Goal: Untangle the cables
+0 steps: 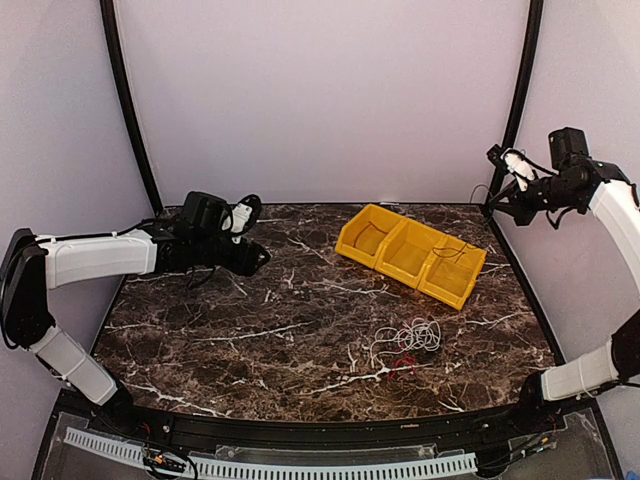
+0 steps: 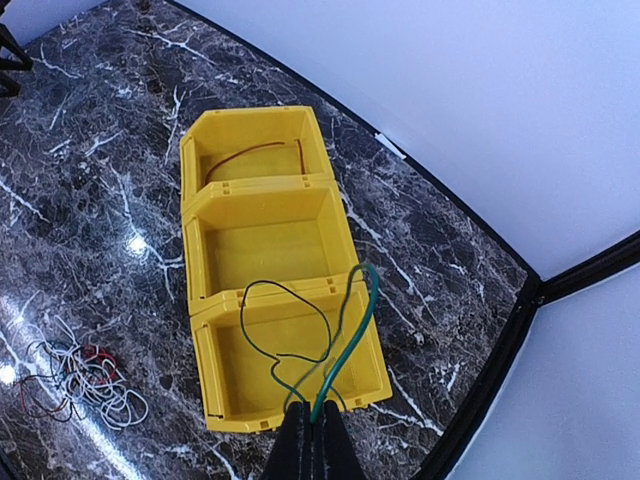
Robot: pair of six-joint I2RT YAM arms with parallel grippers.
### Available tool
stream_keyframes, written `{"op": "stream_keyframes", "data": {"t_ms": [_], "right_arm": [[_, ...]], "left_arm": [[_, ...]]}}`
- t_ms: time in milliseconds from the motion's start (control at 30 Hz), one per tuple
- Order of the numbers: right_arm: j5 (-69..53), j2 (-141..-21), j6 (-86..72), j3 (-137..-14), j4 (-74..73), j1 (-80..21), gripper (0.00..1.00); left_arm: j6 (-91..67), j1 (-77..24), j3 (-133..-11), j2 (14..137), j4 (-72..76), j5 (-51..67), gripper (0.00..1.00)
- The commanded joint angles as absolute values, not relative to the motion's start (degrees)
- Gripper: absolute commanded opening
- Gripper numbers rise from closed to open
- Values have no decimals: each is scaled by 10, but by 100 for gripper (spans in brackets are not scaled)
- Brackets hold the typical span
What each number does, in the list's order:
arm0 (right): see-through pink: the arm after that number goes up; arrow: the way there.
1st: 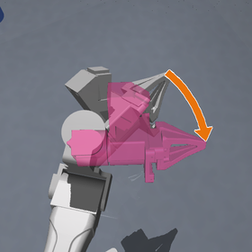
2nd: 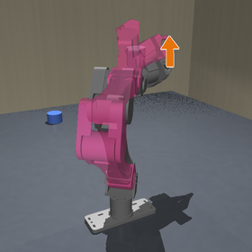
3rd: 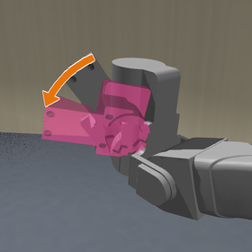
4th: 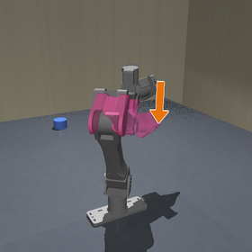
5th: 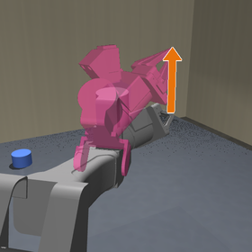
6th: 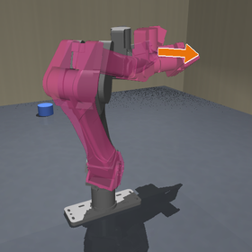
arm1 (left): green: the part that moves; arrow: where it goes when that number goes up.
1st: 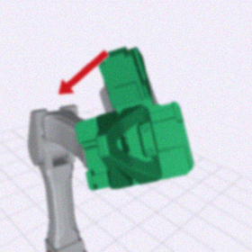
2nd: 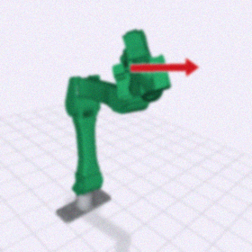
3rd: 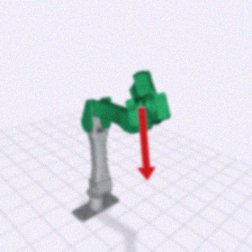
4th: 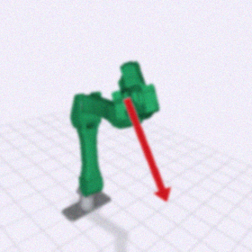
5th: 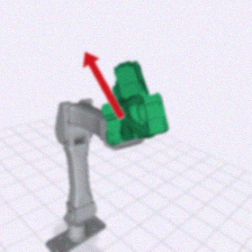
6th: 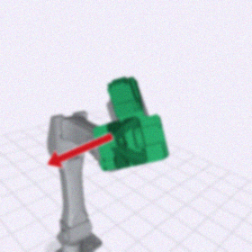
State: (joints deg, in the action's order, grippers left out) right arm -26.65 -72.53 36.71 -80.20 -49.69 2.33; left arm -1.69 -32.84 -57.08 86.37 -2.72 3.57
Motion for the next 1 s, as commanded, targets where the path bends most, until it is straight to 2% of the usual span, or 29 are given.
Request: {"op": "stream_keyframes", "data": {"t_ms": [0, 333, 967], "right_arm": [[-236, -730, 408, -814, -538, 29, 0], [-208, -748, 437, -819, -572, 30, 0], [-281, -869, 402, -808, -537, 25, 0]], "left_arm": [[-12, -325, -583, 853, -33, 33, 59], [-12, -325, -583, 850, -33, 34, 59], [-11, -325, -580, 852, -36, 37, 59]]}}
